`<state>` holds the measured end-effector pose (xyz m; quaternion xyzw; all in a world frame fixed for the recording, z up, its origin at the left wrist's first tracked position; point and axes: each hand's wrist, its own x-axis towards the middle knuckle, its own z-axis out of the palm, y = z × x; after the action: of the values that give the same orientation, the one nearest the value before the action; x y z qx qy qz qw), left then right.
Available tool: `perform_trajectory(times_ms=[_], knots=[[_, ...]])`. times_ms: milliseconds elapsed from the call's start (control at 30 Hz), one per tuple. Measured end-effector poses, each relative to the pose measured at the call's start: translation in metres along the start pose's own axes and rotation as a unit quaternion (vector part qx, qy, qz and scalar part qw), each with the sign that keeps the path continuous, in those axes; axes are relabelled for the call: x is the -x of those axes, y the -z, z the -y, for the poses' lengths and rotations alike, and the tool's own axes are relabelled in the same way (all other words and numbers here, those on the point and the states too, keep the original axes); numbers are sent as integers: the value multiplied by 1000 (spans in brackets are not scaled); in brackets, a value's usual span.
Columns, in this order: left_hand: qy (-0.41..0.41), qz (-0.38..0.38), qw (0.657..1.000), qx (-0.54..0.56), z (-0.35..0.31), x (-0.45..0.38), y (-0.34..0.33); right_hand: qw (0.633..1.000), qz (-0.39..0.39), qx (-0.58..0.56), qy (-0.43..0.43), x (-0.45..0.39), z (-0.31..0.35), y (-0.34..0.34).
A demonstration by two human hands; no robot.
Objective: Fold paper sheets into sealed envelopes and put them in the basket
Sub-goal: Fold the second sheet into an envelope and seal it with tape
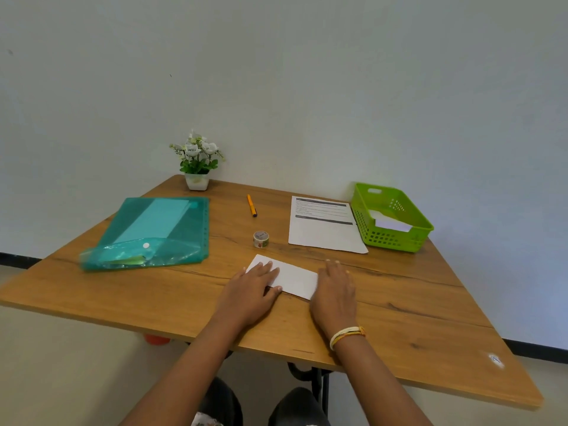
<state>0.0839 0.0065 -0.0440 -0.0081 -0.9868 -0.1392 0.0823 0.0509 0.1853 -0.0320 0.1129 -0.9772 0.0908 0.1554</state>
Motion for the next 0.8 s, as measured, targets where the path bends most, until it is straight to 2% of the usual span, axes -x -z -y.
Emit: perform_trajectory(times_ms=[67, 167, 267, 400, 667, 800], knots=[[4, 1, 1000, -15, -1, -1, -1, 998, 14, -53, 40, 3, 20, -3], [13, 5, 999, -37, -1, -2, -2, 984, 90, -106, 110, 7, 44, -9], [22, 5, 998, -57, 0, -3, -2, 977, 140, -85, 134, -1, 46, -12], [33, 15, 997, -68, 0, -5, -3, 975, 168, -59, 135, -3, 33, -13], [108, -13, 993, -39, 3, -5, -9, 990, 133, -44, -7, -8, -19, -9], [118, -46, 992, -19, 3, -4, -9, 999, 33, -33, -17, -2, -19, -8]])
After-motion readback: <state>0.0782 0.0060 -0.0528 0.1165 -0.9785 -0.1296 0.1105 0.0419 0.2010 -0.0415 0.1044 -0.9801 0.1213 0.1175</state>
